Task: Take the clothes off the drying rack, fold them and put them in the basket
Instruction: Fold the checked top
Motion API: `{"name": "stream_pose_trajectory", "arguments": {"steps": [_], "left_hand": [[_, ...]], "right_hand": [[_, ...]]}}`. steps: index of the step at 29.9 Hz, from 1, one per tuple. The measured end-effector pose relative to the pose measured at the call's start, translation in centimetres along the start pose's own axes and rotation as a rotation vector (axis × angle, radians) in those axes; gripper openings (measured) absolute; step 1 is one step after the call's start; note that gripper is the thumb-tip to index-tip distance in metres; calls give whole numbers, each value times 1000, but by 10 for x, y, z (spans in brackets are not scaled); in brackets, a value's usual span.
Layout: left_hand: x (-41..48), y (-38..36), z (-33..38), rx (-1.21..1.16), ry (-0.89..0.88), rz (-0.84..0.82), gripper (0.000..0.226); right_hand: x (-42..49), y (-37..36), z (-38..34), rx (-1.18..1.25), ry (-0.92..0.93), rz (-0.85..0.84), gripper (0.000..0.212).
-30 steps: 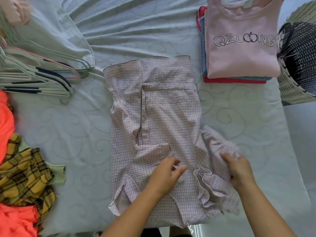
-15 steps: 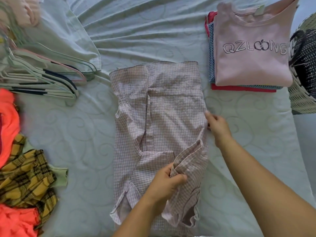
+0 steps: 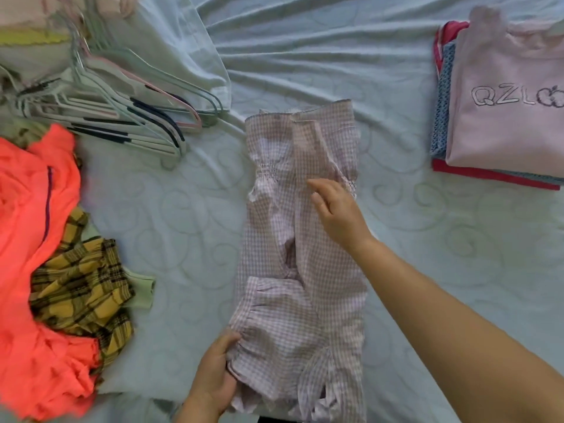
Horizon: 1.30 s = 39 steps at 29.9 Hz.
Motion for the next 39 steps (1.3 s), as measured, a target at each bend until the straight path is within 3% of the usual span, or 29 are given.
{"name": "stream_pose_trajectory", "arguments": {"steps": [2, 4, 6, 9, 13, 15, 17, 19, 22, 24, 29, 31, 34, 37, 39], "left_hand": [[4, 6, 1, 138, -43, 48, 17], [6, 8, 6, 334, -120, 89, 31], [5, 13, 15, 598, -199, 163, 42], [2, 13, 29, 1062, -327, 271, 25], [-1, 24, 43, 1379, -397, 499, 31], [-5, 28, 44, 1290, -370, 524, 41], [-1, 33, 32, 1053, -252, 412, 45], [2, 36, 14, 921, -120, 281, 46], [-4, 40, 4, 780, -87, 174, 17], [-7, 41, 4, 729, -81, 109, 27], [-11, 34, 8, 726, -89, 25, 96], [-10, 30, 8, 678, -82, -10, 91], [-12, 27, 6, 593, -38, -58, 59], [-19, 29, 17, 603, -78, -58, 95], [-26, 25, 28, 617, -119, -84, 88]], "right_hand": [[-24, 8, 8, -184, 109, 174, 49], [-54, -2, 13, -326, 198, 196, 50], [-77, -23, 25, -467, 218, 102, 52], [-91, -50, 56, -624, 52, -133, 72], [-85, -50, 72, -582, -31, -229, 88], [-90, -38, 63, -454, -33, -152, 80], [-110, -18, 61, -348, -58, 13, 65], [-147, 0, 76, -202, -227, 177, 51], [-212, -23, 110, 291, -706, 102, 34], [-238, -43, 117, 466, -828, 39, 27], [-242, -49, 108, 582, -769, 55, 46], [-243, -54, 104, 536, -771, -27, 52], [-247, -49, 106, 535, -807, -34, 53], [-247, -29, 92, 548, -785, 9, 66], [-242, -20, 80, 561, -744, -14, 74]]}}
Point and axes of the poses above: each hand's wrist, its own x-axis towards the middle knuckle, its own y-axis out of the back of the hand, z = x × y, the point moved 9 cm from there along x, towards the middle knuckle, and after that the axes turned 5 degrees about x, right-handed, at the moved point
